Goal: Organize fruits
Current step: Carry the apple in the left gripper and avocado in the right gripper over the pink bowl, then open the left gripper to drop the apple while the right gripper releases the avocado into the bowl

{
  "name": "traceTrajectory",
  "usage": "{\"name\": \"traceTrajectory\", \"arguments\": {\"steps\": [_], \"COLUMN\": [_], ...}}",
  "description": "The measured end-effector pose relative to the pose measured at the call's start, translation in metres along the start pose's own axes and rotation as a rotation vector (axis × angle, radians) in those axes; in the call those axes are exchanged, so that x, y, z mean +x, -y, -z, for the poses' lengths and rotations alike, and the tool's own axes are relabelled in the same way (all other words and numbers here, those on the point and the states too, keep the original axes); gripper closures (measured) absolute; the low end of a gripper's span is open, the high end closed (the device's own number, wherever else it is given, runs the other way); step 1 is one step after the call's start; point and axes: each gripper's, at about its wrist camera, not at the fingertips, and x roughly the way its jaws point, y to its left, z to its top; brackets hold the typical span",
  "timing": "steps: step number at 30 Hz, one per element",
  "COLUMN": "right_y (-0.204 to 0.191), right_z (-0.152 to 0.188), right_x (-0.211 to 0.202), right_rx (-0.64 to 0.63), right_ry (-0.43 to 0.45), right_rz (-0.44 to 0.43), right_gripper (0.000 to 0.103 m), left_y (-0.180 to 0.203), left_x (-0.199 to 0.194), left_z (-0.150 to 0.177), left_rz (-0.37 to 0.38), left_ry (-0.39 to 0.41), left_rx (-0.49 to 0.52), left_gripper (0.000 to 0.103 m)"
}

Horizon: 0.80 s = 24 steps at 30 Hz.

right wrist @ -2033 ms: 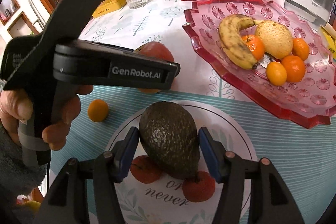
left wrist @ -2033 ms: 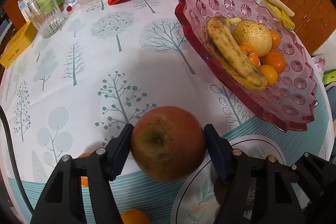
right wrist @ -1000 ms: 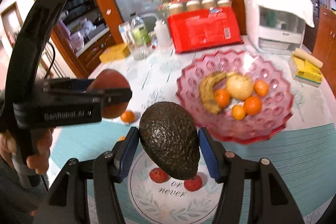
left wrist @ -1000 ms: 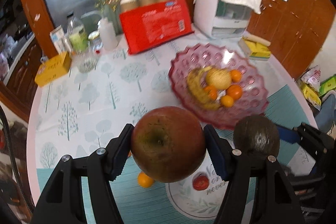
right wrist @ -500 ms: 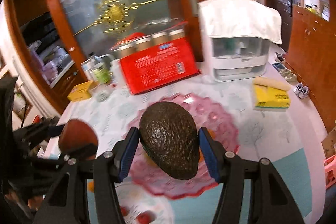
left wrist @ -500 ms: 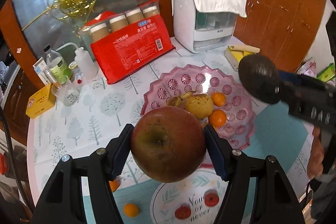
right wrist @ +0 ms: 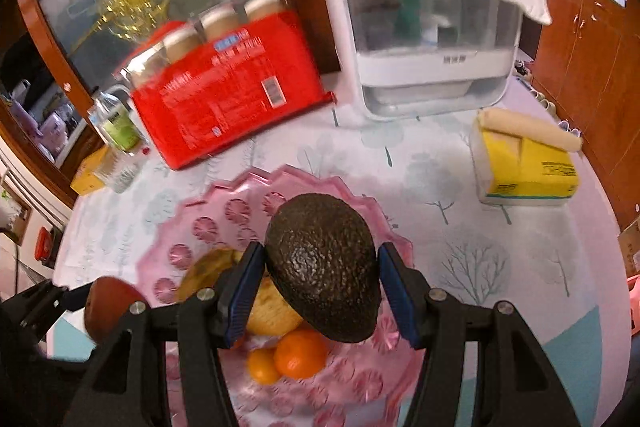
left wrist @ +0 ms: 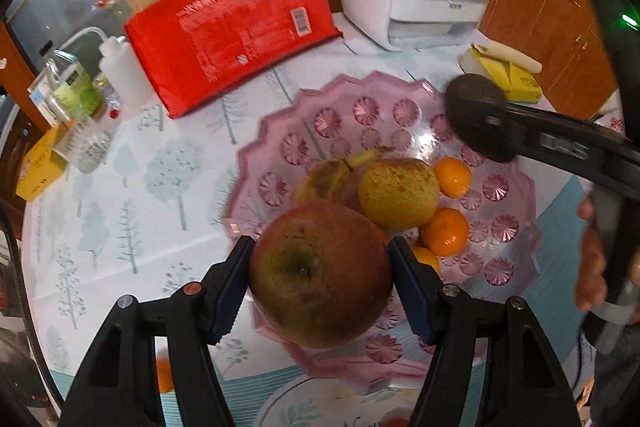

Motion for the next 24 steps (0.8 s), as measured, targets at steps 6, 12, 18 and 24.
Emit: {"name": "traceTrajectory", "arguments": {"steps": [6, 12, 18, 24], "right_y": [-0.006, -0.021, -0.025, -0.022], "right_z": [-0.003, 0.0, 0.003, 0.009], "right_x": [0.032, 0.044, 0.038, 0.021], "right_rx": [-0.039, -0.137, -0.174, -0.164], "right_ry": [-0.03, -0.025, -0.015, 0.011], "right_rz": [-0.017, 0.029, 0.029, 0.023], "right_gripper": [0.044, 0.044, 0.043, 0.042], "left_y": [0.019, 0.037, 0.043, 0.042], "left_x": [0.008, 0.021, 0.028, 0.02], "left_z": [0.011, 0.019, 0.023, 0.025], "left_rz": [0.061, 0.087, 0.067, 0.06], "left_ry": [-0.034, -0.065, -0.059, -0.034], "left_rx": [0.008, 0.012, 0.009, -0.004], "left_gripper": [0.037, 0.037, 0.036, 0.035]}}
